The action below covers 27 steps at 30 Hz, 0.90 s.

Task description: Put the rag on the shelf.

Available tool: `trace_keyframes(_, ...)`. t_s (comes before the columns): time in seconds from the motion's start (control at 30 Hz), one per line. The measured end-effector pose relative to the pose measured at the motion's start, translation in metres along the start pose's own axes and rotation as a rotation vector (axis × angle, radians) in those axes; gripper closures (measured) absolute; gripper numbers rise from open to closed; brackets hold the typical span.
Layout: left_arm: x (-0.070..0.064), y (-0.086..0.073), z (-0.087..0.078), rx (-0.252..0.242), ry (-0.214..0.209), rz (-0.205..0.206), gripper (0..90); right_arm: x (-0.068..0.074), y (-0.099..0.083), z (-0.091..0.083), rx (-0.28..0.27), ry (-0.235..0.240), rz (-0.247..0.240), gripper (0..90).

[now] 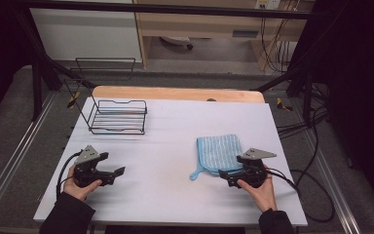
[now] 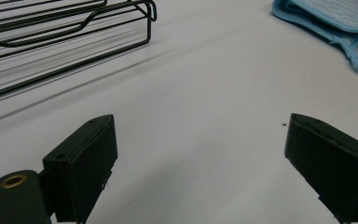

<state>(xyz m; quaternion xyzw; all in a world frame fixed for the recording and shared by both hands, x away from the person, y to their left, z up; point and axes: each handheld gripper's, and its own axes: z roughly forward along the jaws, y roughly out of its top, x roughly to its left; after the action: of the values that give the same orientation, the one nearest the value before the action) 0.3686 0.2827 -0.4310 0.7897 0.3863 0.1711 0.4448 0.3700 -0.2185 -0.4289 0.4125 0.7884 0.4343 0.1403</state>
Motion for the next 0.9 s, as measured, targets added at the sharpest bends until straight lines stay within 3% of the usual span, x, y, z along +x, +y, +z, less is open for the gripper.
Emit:
trace_keyframes(0.13,0.001,0.000,0.000,0.003,0.002,-0.005,9.1,0.009,0.009,0.010,0.018,0.007,-0.011,10.9)
trace_keyframes(0.3,0.002,-0.001,0.001,0.005,0.004,-0.010,9.3,0.020,0.020,0.023,0.038,0.025,-0.047,23.6)
trace_keyframes(0.47,0.002,-0.001,0.001,0.007,0.007,-0.010,9.9,0.027,0.031,0.045,0.068,0.021,-0.028,31.0)
trace_keyframes(0.7,0.002,-0.001,0.001,0.012,0.008,-0.009,10.3,0.033,0.039,0.081,0.105,-0.054,-0.046,30.2)
trace_keyframes(0.9,0.002,-0.002,0.001,0.018,0.006,-0.010,10.8,0.036,0.036,0.092,0.107,-0.130,-0.080,38.5)
